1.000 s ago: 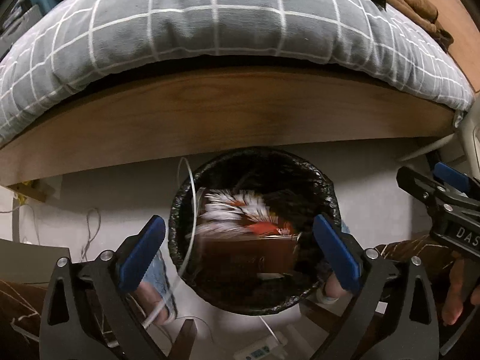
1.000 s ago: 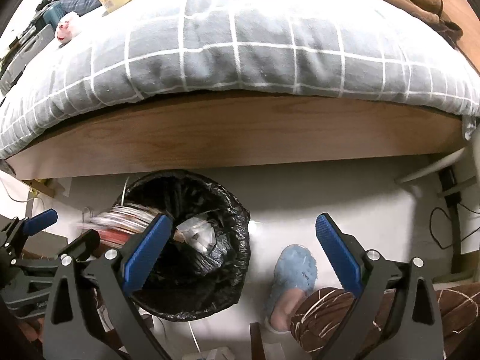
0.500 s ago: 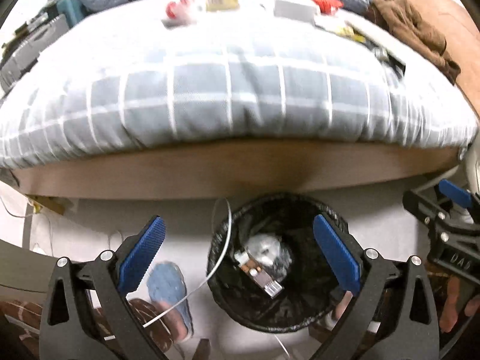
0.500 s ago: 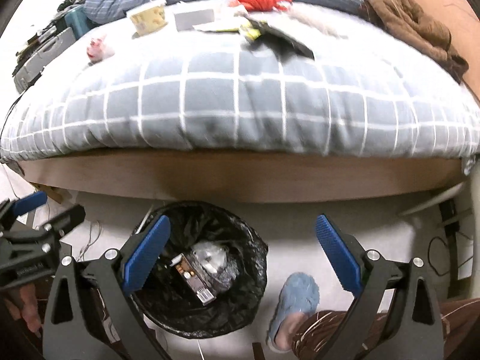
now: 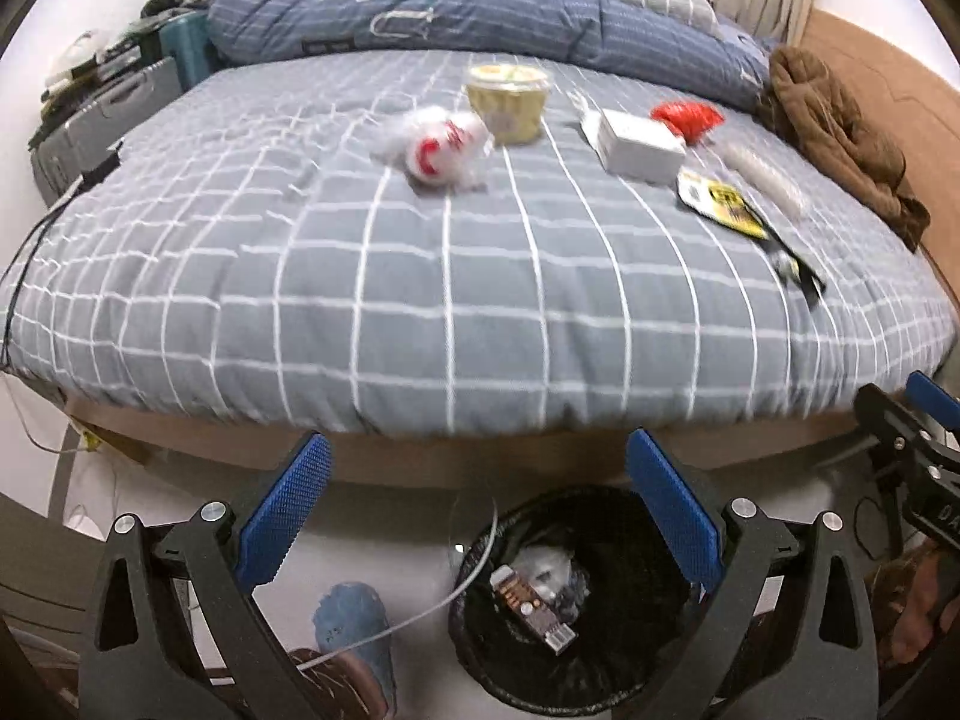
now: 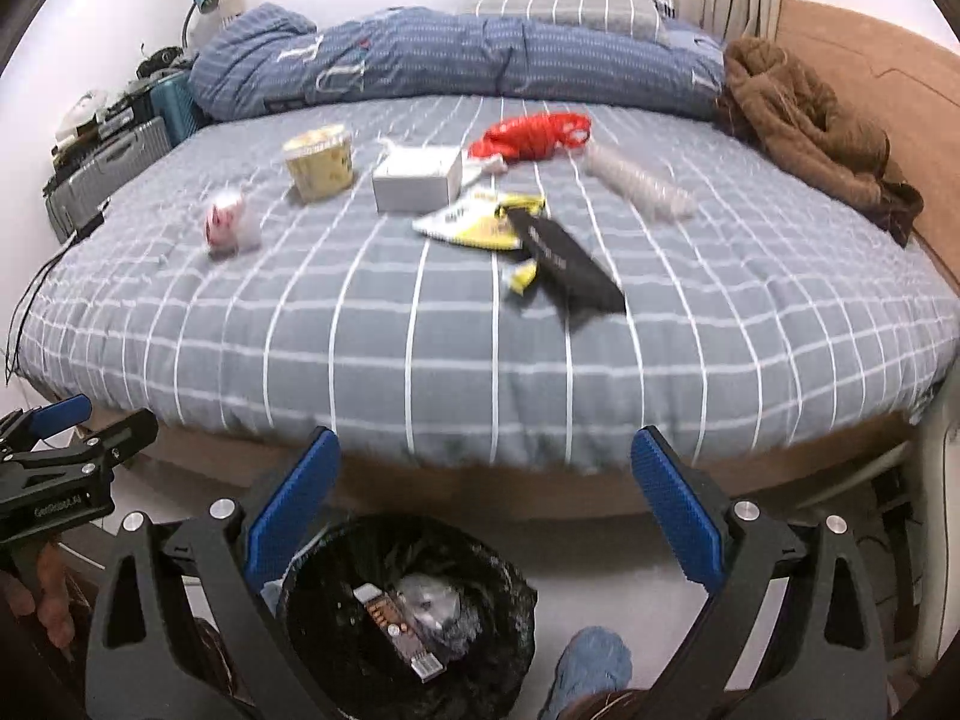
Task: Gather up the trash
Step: 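Move both tools back over the bed toward the remaining items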
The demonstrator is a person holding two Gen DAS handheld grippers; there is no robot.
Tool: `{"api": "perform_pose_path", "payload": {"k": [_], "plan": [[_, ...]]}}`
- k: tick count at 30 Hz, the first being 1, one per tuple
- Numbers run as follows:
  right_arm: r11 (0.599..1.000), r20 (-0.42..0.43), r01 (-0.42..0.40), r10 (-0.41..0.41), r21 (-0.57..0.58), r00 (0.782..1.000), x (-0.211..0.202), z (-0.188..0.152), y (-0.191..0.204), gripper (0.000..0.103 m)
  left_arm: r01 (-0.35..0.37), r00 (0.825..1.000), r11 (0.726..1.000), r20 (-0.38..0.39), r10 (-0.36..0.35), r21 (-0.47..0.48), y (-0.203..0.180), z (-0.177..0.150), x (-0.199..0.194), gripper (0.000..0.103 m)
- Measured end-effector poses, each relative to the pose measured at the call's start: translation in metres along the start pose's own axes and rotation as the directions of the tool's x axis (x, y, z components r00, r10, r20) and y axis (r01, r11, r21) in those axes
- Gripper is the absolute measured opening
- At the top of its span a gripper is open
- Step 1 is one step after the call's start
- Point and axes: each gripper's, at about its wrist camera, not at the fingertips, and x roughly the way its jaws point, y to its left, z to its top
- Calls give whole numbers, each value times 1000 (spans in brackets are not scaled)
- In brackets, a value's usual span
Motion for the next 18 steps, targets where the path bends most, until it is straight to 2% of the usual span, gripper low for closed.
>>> {"api": "perform_pose_path", "payload": {"k": [9,18], "plan": [[1000,51,5,-4,-20,999,8,42,-5,94,-16,999,1000,52,16,-17,8,46,8,97],[999,35,15,-14,-28,999,43,76,-15,94,-32,996,999,80,32,-8,13,94,33,97]]}}
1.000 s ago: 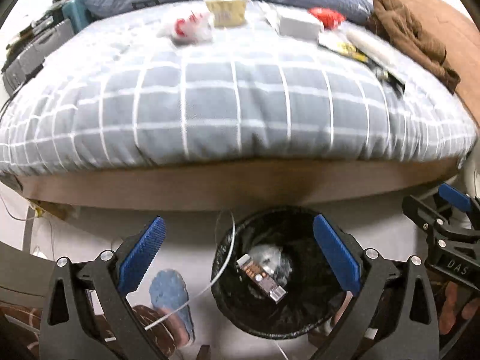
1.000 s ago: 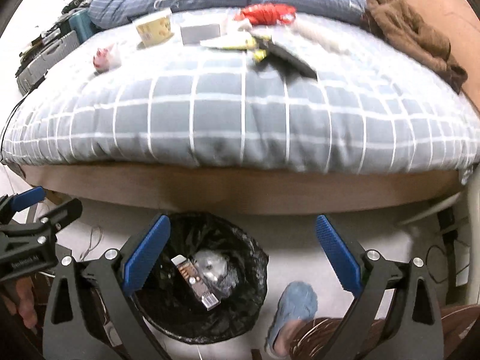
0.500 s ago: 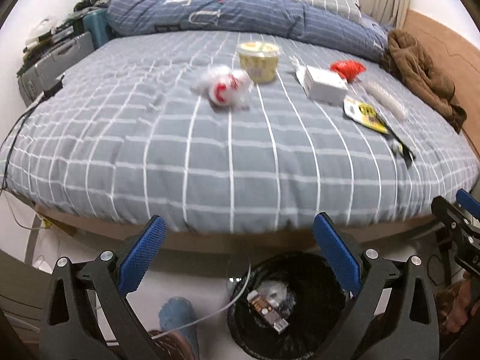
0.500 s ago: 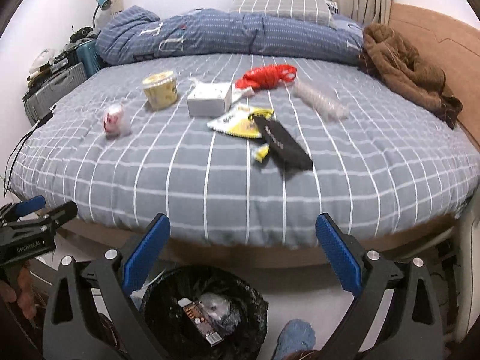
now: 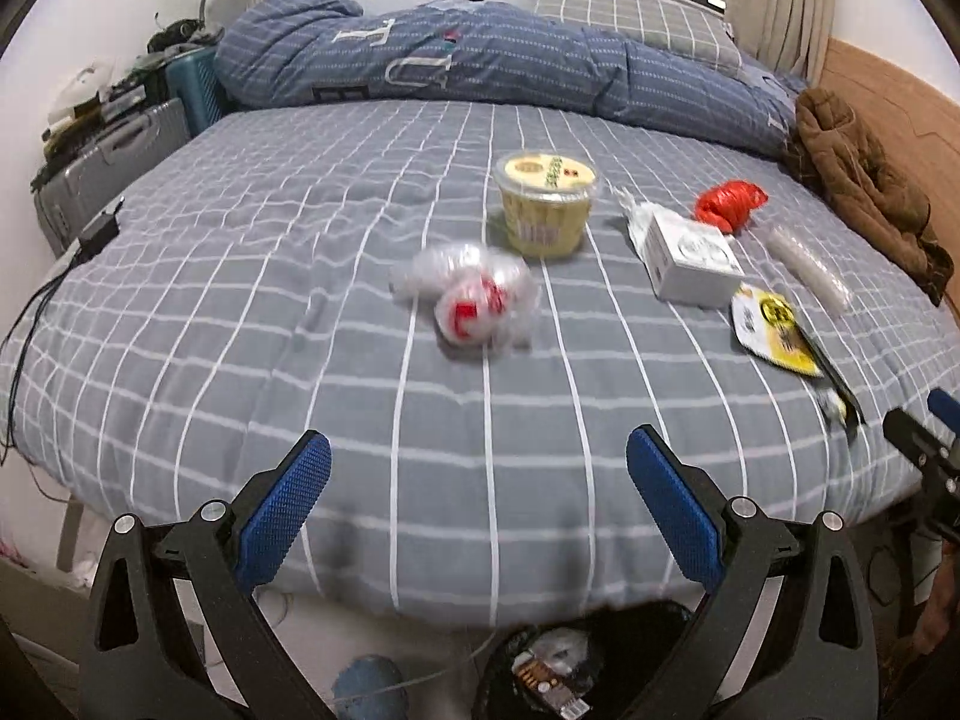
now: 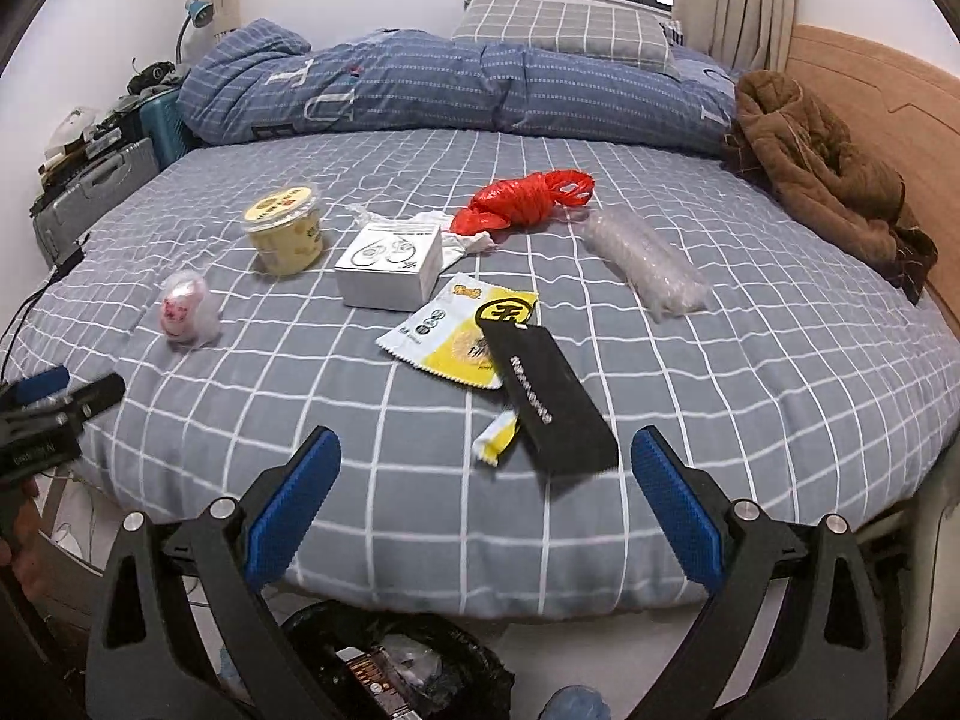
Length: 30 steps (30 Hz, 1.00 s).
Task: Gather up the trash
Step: 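Move both tools back over the bed toward the remaining items, then grasp the red-printed plastic bag with the left tool while the right tool grasps the black packet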
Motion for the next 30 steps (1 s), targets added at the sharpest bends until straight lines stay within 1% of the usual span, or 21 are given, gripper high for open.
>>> {"api": "perform_pose_path", "payload": {"k": [5,9,11,13,20,22,25,28,30], "plan": [[1000,-25,5,-5,6,1000,20,12,-11,93,-2,1000,1000,2,2,1,2,19,17,97],[1000,-39,17,-17,2,999,34,20,-19,88,-5,1000,1000,1,5,7,2,31,30,97],[1000,-53,13,-13,6,999,41,23,-24,83,-2,1000,1000,-2,2,9,1,37,36,97],[1000,-70,4,-3,13,998,48,25,-27,81,-7,1000,1000,-5,7,15,0,41,43,97],[1000,-128,17,-17,-5,992,73,28,-32,73,-18,1000,1000,-18,18,22,-2,57,69,96],[1000,-143,14,-15,-11,990,79,27,-31,73,-19,1000,1000,-22,20,22,-1,60,76,96],[1000,-177,7,-10,-18,984,90,24,-30,70,-17,999,1000,-30,17,24,-1,64,84,93],[1000,-210,1,-4,-13,978,100,22,-30,63,-15,999,1000,-38,15,21,0,66,92,91],[1000,-221,-8,5,-9,975,104,22,-31,58,-13,999,1000,-41,14,22,1,67,95,87]]}}
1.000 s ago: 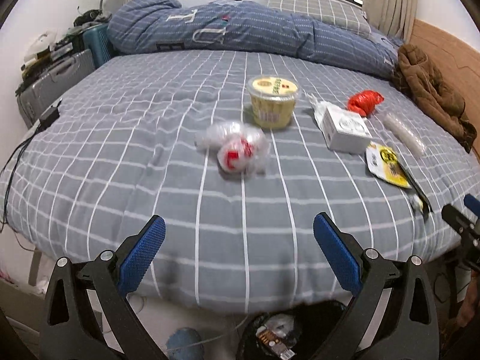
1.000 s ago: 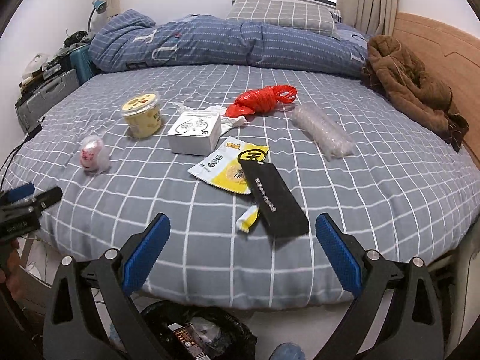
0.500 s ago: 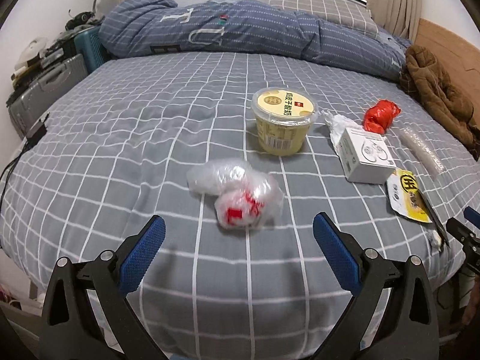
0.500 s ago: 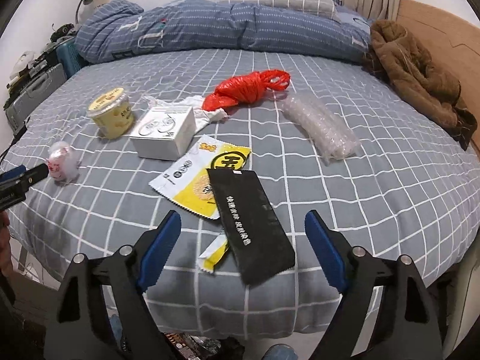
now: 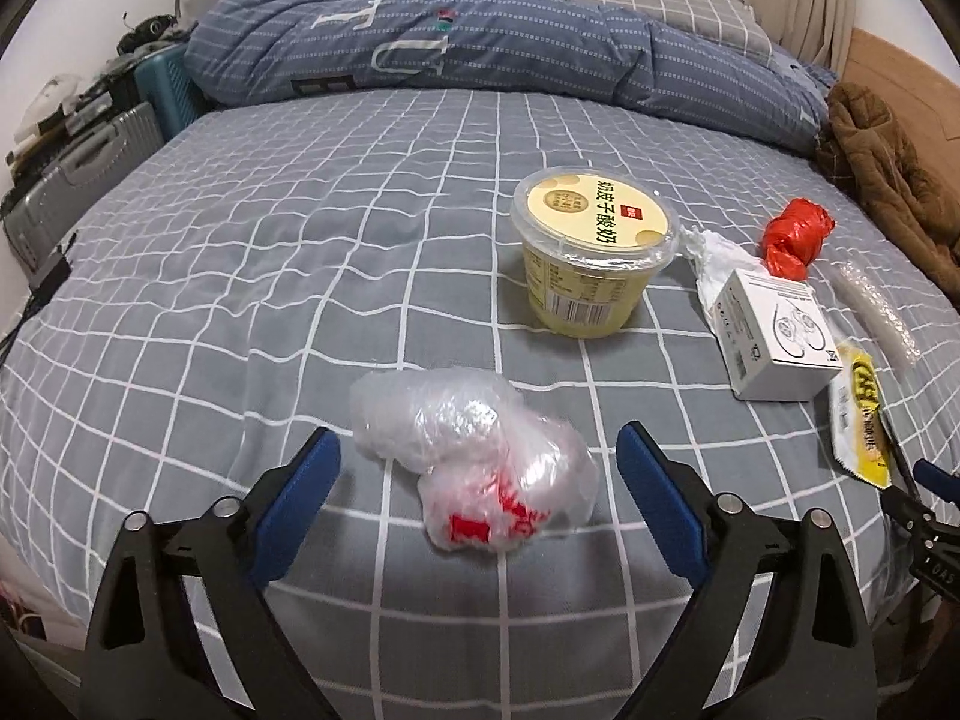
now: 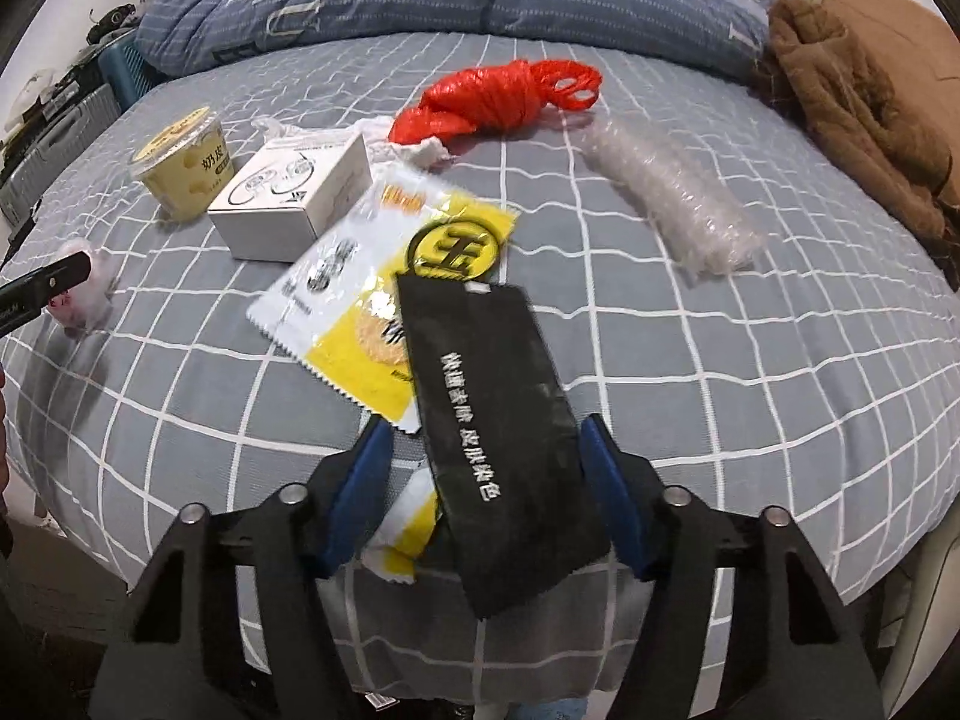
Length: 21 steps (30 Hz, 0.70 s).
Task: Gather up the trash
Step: 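Grasp the red-printed plastic bag with the left tool while the right tool grasps the black packet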
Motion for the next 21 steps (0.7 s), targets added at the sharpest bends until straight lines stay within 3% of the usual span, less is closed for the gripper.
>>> {"api": "perform_pose_path", "payload": {"k": [5,10,21], "plan": [[1000,2,-18,18,22,1000,-1,1,-4,41,18,1000,1000,-12,-18,-7,1,2,7,77],[999,12,-41,41,35,999,-7,2,-7,32,23,1000,1000,-20,-23,3,0,1,9,66],[995,41,-54,51,85,998,-15,5,-19,13,34,999,999,-30,-34,6,0,-1,9,59]]}}
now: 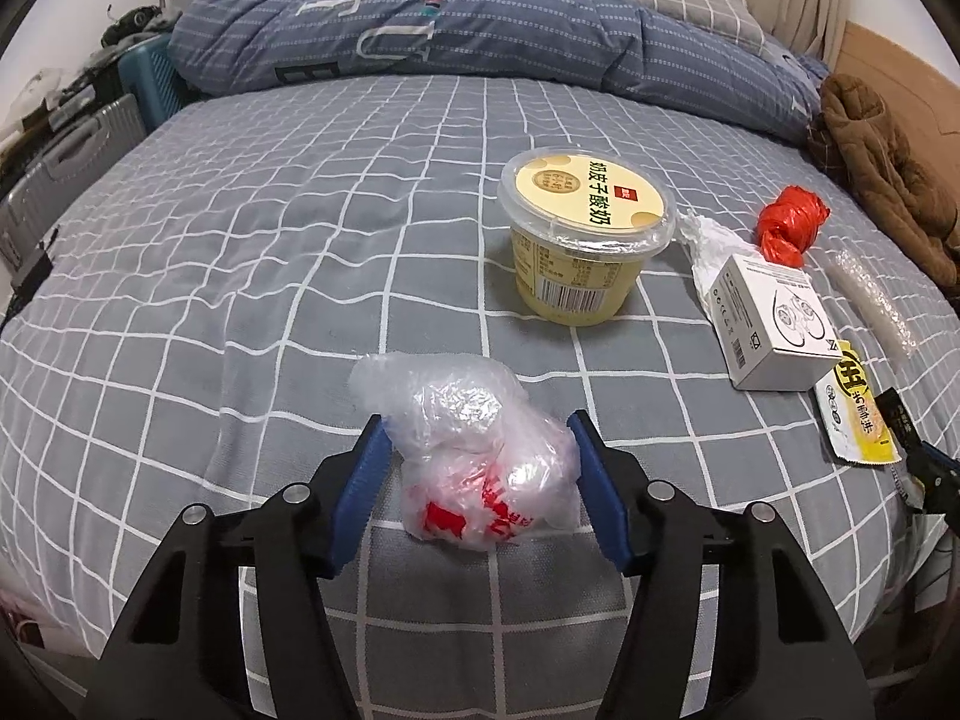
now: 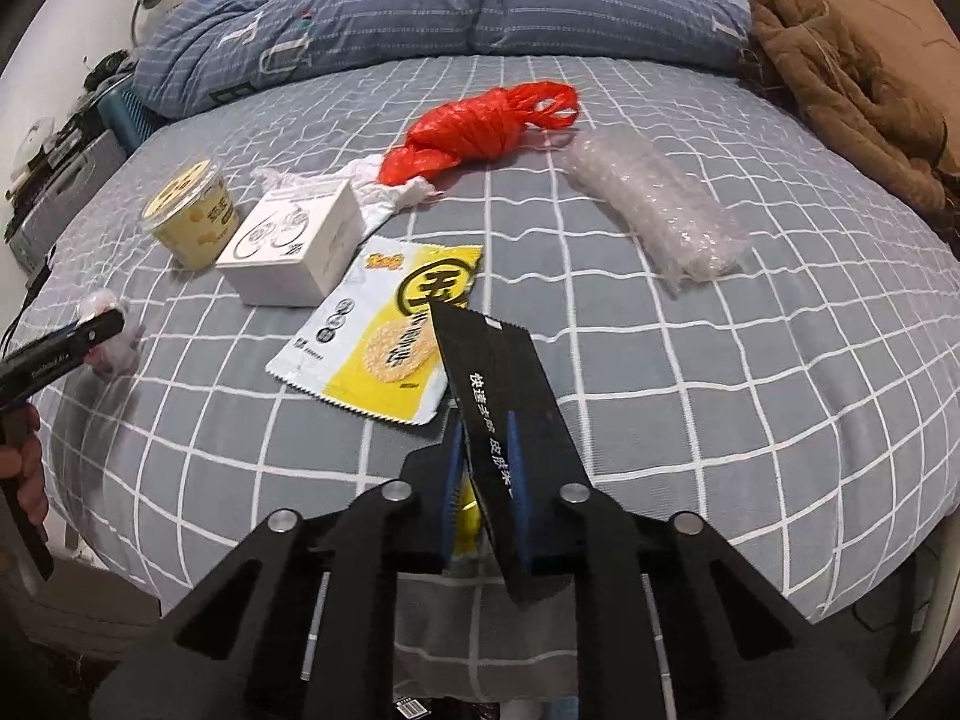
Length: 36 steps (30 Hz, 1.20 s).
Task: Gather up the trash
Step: 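Grasp the red-printed plastic bag with the left tool while the right tool grasps the black packet, then carry the plastic bag and black packet toward the black bin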
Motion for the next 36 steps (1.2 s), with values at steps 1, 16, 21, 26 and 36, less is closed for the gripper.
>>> {"api": "perform_pose_path", "payload": {"k": [1,16,21,26,36], "plan": [[1000,1,2,-2,12,1000,0,0,-3,13,0,1000,1000,-1,0,-2,0,0,0,59],[995,81,48,-55,83,995,-19,7,-21,2,0,1000,1000,18,0,-11,1,-1,-8,53],[996,115,39,-49,83,992,-31,10,-19,2,9,999,1000,49,-9,-16,-2,0,-26,53],[997,149,27,-36,67,988,-47,12,-12,2,25,997,1000,72,-24,-15,-8,1,-44,53],[999,199,-6,-1,34,980,-76,10,3,2,66,992,998,110,-66,4,-22,-9,-83,53]]}}
